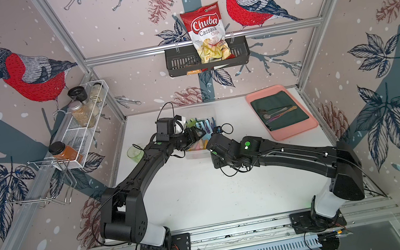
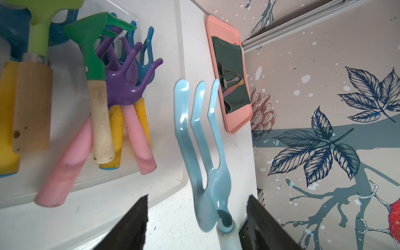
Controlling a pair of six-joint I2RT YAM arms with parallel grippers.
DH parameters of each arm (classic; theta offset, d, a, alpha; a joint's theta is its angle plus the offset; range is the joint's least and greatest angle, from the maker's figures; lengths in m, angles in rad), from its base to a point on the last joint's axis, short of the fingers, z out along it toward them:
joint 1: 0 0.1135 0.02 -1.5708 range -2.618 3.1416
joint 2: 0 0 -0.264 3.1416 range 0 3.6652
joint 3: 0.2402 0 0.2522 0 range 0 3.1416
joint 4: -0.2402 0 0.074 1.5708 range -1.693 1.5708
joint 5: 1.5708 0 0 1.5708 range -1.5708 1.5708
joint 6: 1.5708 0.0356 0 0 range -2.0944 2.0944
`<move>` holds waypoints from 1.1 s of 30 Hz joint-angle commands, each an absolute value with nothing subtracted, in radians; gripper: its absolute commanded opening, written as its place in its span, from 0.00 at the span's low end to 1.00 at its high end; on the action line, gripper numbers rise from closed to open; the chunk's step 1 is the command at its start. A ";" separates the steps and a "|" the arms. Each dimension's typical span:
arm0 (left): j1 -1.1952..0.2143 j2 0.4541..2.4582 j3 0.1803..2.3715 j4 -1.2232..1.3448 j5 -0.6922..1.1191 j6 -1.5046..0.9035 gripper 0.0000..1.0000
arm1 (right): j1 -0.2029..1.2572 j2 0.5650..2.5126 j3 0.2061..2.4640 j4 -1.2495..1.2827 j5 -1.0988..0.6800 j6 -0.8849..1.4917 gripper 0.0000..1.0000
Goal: Put the rake into the storage box
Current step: Pick up the rake at the center of the board, then place the rake in the storage box.
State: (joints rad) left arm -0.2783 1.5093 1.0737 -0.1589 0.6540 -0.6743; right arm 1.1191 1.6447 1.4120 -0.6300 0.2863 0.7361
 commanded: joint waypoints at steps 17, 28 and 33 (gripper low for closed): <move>-0.360 1.488 1.063 0.007 0.622 -0.757 0.05 | 1.123 1.644 1.408 -0.482 0.219 0.727 0.26; -0.306 1.596 1.206 -0.092 0.618 -0.664 0.02 | 1.117 1.506 1.332 -0.508 0.278 0.768 0.85; -0.255 1.736 1.313 -0.115 0.658 -0.612 0.02 | 1.075 1.364 1.199 -0.494 0.290 0.794 0.87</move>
State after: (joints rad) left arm -0.2707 1.6852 1.2682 -0.0990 0.6277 -0.6701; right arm 1.0920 1.4139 1.2461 -0.5076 0.2581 0.7654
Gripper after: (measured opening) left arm 0.118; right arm 0.872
